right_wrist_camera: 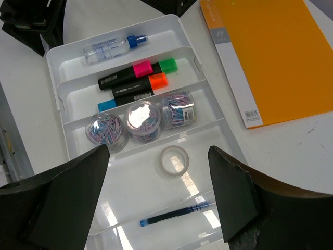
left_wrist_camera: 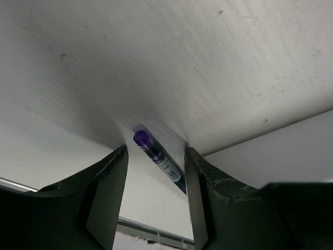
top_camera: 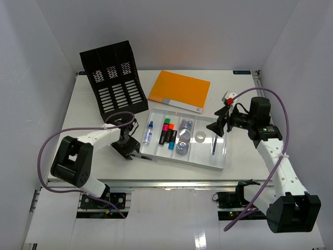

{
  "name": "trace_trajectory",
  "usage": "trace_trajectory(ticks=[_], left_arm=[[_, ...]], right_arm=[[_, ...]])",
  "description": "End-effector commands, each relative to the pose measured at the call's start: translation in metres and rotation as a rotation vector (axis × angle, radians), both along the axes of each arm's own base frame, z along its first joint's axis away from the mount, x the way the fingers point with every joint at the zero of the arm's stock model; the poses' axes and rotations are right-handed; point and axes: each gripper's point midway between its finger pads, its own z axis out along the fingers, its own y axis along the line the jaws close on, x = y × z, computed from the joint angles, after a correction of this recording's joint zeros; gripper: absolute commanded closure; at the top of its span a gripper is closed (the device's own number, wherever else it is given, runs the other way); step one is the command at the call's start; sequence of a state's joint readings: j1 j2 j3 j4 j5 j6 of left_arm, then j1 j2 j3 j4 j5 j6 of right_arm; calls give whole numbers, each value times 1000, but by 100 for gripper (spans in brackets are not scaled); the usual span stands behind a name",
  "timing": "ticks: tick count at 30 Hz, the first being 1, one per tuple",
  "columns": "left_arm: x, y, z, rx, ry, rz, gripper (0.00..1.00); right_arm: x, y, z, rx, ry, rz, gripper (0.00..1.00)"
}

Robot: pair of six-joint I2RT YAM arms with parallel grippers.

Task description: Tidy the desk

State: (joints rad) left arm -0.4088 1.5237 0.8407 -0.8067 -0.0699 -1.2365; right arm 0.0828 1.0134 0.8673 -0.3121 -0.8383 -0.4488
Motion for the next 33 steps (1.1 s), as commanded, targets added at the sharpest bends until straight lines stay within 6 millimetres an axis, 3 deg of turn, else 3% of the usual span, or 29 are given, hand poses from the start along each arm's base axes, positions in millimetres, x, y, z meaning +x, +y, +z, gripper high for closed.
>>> trace_trajectory(ticks=[1,8,21,25,28,33], left_arm=[[-17,13,-8,71,103,-33,43],[-29,24,-13,112,128,-56,57],[-17,17,-5,67,32,-91,80],[-7,13,5,42,-27,-114,84],[-1,10,14,23,-77,-140,87],[8,0,33,-31,-166,-192,91]], right_arm=[[-3,2,7,21,-36,22,17],[-6,3,10,25,-48,31,17],[-17,10,11,51,-50,101,17],[-39,20,11,87,-55,237,15],[-53,26,9,113,-53,313,7],[-77,38,5,191,-8,410,10]])
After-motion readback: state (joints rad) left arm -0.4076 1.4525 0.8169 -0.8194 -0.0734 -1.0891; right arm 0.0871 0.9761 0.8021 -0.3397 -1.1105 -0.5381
